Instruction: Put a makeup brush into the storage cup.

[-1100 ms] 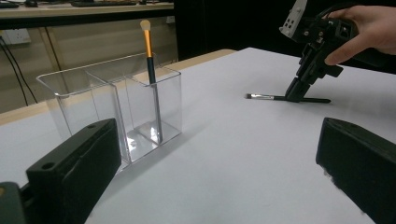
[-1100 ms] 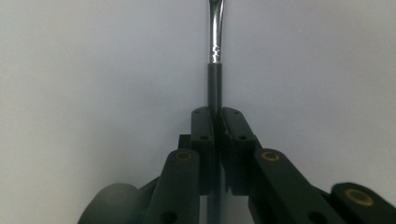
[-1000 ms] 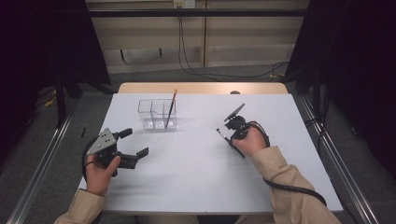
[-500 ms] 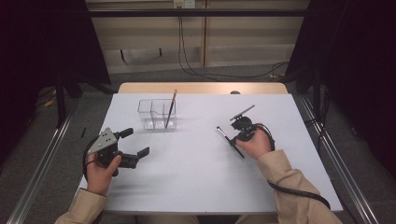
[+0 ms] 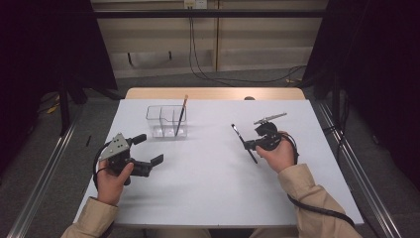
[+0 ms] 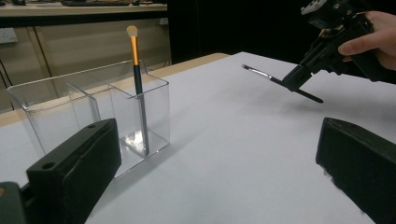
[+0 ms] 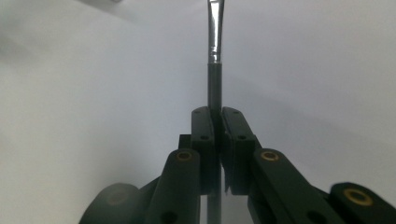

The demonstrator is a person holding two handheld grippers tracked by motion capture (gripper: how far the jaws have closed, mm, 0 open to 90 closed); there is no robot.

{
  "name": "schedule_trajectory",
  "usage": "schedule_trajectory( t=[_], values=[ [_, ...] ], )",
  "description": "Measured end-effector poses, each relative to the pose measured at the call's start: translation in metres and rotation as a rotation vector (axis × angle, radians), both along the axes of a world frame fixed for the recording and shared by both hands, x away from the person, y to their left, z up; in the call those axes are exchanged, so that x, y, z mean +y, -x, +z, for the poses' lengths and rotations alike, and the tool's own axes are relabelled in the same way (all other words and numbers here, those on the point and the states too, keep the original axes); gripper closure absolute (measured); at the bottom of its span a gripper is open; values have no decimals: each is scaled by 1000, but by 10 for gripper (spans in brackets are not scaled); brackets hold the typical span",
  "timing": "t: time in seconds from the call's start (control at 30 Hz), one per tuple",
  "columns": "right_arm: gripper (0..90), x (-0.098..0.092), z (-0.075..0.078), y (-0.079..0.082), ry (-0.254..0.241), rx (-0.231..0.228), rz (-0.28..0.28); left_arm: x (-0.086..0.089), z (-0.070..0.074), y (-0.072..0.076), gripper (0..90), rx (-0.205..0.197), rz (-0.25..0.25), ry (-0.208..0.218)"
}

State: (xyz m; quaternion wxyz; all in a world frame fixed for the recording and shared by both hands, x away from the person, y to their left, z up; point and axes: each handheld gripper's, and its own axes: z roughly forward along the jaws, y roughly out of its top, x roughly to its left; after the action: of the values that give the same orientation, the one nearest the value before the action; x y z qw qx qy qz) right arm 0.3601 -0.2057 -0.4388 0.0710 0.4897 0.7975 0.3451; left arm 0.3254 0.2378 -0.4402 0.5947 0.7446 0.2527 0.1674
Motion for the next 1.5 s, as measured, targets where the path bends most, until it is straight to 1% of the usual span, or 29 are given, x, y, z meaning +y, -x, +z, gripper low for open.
schedule_trajectory(
  t=[0.13,0.17,0.23,0.27,0.3,0.57,0.6,0.77,0.83,1.0,1.03,1.17,1.23,1.3,1.33,1.37,1.4,1.5],
  values=[
    [847,0,6,6,-41,-60,8,-4,0,-1,1,2,-4,-5],
    [847,0,7,8,-53,-71,13,-5,1,0,1,3,-8,-1],
    [847,2,9,11,-73,-106,17,-7,1,0,2,7,-13,2],
    [847,2,10,12,-82,-114,22,-8,1,-1,1,6,-15,-4],
    [847,2,10,14,-100,-130,25,-8,1,-1,1,10,-17,0],
    [847,1,11,21,-183,-203,43,-12,0,-3,1,21,-21,9],
    [847,0,12,22,-188,-209,41,-12,0,-3,1,21,-22,9],
    [847,-3,13,27,-245,-238,39,-10,0,-4,1,22,-16,17],
    [847,-3,13,28,-258,-251,42,-10,0,-4,1,25,-17,18],
    [847,-2,15,31,-313,-282,64,-11,0,-4,1,30,-18,30],
    [847,-2,15,32,-318,-289,69,-11,0,-5,1,29,-19,30],
    [847,3,15,34,-344,-292,91,-13,0,-6,1,37,-20,38],
    [847,5,14,34,-354,-291,95,-15,0,-6,1,45,-30,42],
    [847,7,14,35,-361,-289,104,-17,0,-7,1,47,-32,36],
    [847,8,14,35,-363,-296,105,-19,-1,-7,1,56,-34,48],
    [847,9,14,36,-366,-294,112,-19,0,-8,1,53,-39,38],
    [847,10,15,36,-367,-295,115,-20,-1,-8,1,55,-40,37],
    [847,13,17,38,-377,-305,126,-25,0,-9,0,69,-51,54]
  ],
)
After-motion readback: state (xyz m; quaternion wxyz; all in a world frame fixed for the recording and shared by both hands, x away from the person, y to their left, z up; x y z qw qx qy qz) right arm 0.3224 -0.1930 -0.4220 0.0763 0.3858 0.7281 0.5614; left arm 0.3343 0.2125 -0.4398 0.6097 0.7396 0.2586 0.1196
